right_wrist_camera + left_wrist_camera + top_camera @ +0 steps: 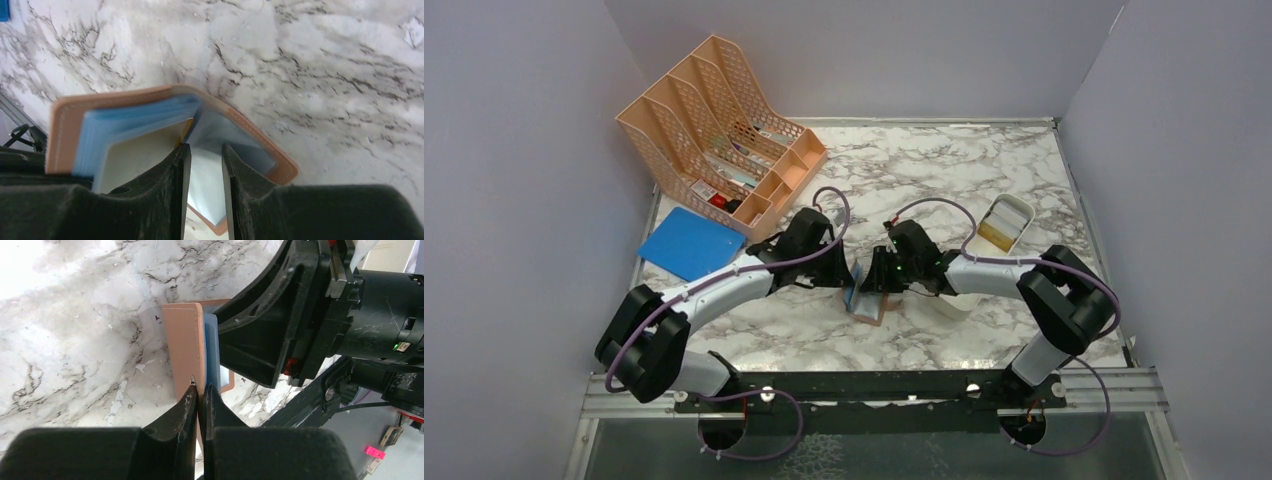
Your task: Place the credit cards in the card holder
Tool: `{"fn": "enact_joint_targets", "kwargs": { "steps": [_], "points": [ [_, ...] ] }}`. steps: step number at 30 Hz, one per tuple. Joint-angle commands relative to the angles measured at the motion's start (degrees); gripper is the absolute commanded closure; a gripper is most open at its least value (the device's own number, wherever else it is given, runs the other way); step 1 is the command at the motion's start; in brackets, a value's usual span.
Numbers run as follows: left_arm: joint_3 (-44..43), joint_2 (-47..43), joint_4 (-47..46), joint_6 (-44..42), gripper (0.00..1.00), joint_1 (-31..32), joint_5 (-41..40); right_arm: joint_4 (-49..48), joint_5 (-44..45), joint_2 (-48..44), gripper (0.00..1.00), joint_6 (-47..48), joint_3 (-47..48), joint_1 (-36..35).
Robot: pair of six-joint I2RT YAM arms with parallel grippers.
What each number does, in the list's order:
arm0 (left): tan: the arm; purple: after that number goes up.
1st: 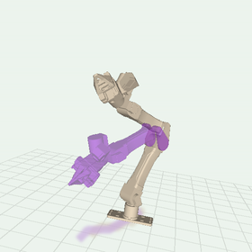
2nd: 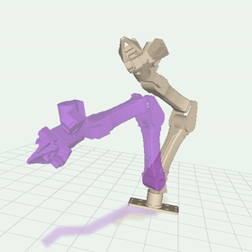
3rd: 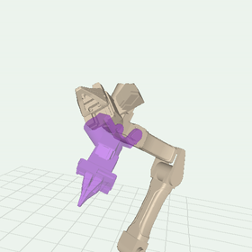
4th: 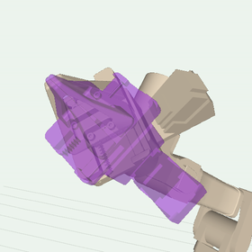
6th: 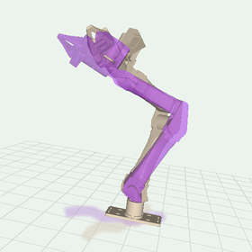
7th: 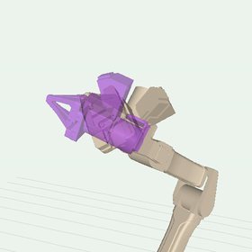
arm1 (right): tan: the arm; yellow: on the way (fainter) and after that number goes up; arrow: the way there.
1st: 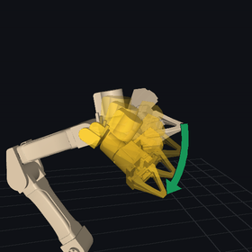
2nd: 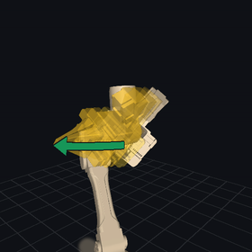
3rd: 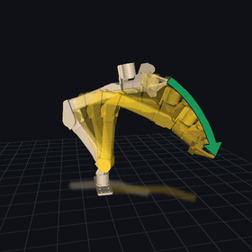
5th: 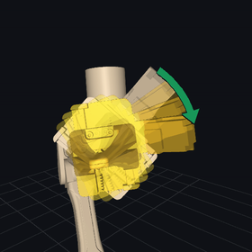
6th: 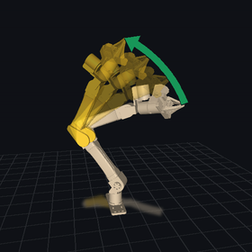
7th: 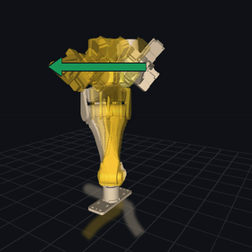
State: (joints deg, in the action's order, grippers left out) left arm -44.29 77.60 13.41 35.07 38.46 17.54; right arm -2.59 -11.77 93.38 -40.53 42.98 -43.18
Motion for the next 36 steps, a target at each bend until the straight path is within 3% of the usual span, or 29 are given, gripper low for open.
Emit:
{"fn": "enact_joint_targets", "kwargs": {
  "steps": [1,8,19,26,36],
  "points": [
    [-2.84,1.81,-1.72,-0.49,1.00,0.99,2.48,-1.23,0.16,3.30,0.65,0.40,0.53,-0.50],
    [-1.33,2.14,1.15,-0.50,1.00,1.05,-1.72,1.49,2.67,1.44,0.65,0.29,0.36,-0.50],
    [-5.23,1.07,8.83,-2.87,1.00,1.27,-10.15,10.13,8.18,-8.39,0.51,1.52,2.82,-0.44],
    [-9.45,2.16,12.46,-4.12,1.00,2.41,-15.24,8.44,5.48,-11.64,0.45,-2.02,2.52,-0.48],
    [-13.95,8.17,14.09,-4.02,1.00,5.64,-18.96,-0.01,0.00,-9.23,0.38,-10.19,1.57,-0.48]
  ]
}}
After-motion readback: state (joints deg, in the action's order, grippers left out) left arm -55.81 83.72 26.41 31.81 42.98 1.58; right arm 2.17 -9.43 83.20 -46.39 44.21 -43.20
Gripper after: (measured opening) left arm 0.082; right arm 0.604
